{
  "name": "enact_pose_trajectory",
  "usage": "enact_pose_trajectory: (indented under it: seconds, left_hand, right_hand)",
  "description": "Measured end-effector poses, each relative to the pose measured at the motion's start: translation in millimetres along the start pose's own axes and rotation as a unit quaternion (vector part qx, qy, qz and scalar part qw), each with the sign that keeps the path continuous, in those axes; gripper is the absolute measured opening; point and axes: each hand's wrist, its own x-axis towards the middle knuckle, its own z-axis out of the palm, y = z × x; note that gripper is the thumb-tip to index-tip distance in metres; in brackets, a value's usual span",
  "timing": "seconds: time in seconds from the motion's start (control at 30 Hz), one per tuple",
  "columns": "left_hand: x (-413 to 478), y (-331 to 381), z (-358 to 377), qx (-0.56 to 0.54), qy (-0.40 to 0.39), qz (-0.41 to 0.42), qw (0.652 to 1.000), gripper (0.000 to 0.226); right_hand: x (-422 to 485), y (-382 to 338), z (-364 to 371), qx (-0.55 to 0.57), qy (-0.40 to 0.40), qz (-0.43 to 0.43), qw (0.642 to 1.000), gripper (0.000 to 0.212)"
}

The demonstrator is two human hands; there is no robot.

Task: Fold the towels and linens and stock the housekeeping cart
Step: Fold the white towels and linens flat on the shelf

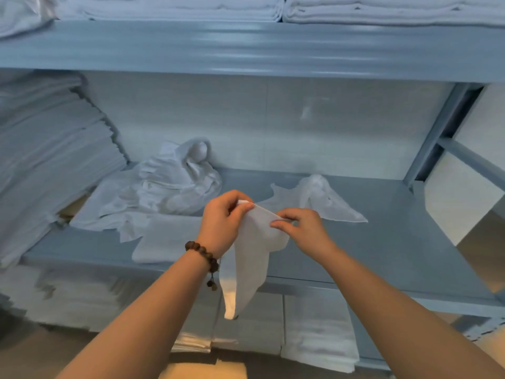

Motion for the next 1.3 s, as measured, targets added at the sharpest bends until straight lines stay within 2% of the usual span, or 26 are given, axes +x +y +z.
enact_pose_trajectory:
  seconds: [0.17, 0.3, 0.37, 0.43, 0.53, 0.63, 0.73, 0.93, 1.03, 1.13, 1.3]
  left_hand:
    - [13, -1, -49, 0.012, 0.101, 0.006, 0.995, 0.016]
    - [24, -14, -85, 0.017, 0.197, -0.028, 0.98, 0.022]
    - [26, -22, -90, 0.038, 0.213, -0.049, 0.975, 0.019]
    - [25, -28, -83, 0.063, 0.188, -0.064, 0.978, 0.014]
    - [21, -28, -57, 0.07, 0.098, -0.061, 0.991, 0.01]
    - [15, -21, -22, 0.052, -0.008, -0.041, 0.998, 0.017]
    - [8, -15, 15, 0.01, -0.068, -0.045, 0.997, 0.017]
    - [-5, -5, 68, -0.086, -0.066, -0.046, 0.993, 0.019]
    - [-8, -6, 80, -0.07, -0.055, -0.06, 0.994, 0.023]
    - [-2, -9, 76, -0.036, -0.015, -0.076, 0.996, 0.016]
    - [26, -1, 42, -0.015, 0.04, -0.031, 0.999, 0.025]
  right_hand:
    - [1, 16, 0, -0.046, -0.005, 0.031, 0.998, 0.01]
    - [-3, 38, -2, -0.085, -0.016, 0.055, 0.995, 0.011]
    - [-5, 46, -4, -0.086, -0.018, 0.062, 0.994, 0.011]
    - [-6, 50, -5, -0.071, 0.0, 0.063, 0.995, 0.01]
    - [-3, 43, -5, -0.03, 0.028, 0.057, 0.998, 0.008]
    - [2, 29, -9, -0.002, 0.043, 0.041, 0.998, 0.01]
    - [8, 15, -14, 0.022, 0.069, 0.022, 0.997, 0.008]
    - [13, 5, -17, 0.005, 0.106, 0.017, 0.994, 0.012]
    - [11, 8, -19, 0.01, 0.101, 0.017, 0.995, 0.011]
    - [10, 17, -24, 0.021, 0.065, 0.011, 0.998, 0.01]
    - [12, 45, -31, -0.043, 0.02, 0.014, 0.999, 0.011]
